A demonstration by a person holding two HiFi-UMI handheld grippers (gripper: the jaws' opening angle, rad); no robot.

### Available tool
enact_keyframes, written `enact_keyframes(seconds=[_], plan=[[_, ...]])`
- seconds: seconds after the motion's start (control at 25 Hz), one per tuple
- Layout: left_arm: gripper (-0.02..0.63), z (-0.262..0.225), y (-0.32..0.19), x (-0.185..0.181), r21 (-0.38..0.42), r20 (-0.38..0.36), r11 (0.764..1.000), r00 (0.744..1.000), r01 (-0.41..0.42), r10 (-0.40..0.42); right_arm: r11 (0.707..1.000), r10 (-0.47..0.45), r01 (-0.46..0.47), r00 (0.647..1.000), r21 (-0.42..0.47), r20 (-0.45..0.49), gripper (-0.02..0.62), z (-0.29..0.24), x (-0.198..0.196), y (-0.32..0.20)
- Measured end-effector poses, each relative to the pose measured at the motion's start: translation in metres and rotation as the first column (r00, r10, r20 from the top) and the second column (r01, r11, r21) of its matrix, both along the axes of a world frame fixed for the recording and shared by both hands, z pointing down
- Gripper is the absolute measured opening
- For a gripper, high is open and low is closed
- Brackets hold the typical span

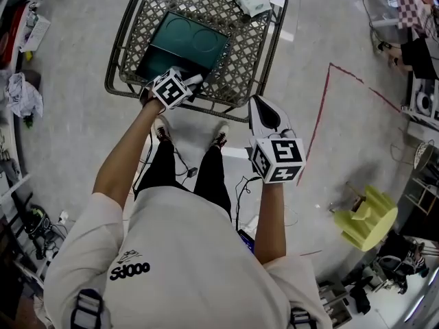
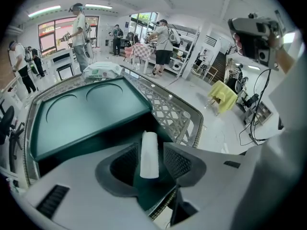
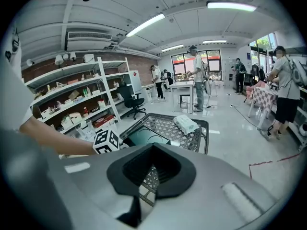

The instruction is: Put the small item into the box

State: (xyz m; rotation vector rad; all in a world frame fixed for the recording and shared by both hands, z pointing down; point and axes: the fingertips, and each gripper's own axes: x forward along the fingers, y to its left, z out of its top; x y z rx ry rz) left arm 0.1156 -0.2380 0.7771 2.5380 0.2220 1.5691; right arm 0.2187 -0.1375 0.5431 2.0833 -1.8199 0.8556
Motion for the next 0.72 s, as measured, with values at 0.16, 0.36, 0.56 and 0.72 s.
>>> enact_keyframes(seconds=[0.16,0.36,0.56,0.72], plan=[[0.167,-0.016,-0.007,-0.004,0.015,-0.041,1.000,0.999,0.024,-0.023,1.000,0.008,-0.008,1.000,0.019,-0.011,0.011,-0.009,0.002,0.004],[0.130,-0.058,-0.023,-0.007,0.024,-0.118,0.996,0.990,0.086,-0.082,0.998,0.007,-0.004,0.999,0.056,-0.047,0.011,-0.032,0.006,0.002],[0.100,-0.114,-0.043,-0.009,0.027,-0.233,0.985,0.959,0.171,-0.160,0.995,-0.004,0.014,0.996,0.099,-0.094,0.011,-0.060,0.009,-0.005],[0.064,-0.160,-0.060,-0.018,0.001,-0.349,0.961,0.901,0.276,-0.259,0.989,-0.008,0.028,0.991,0.147,-0.133,0.011,-0.086,0.011,-0.015]])
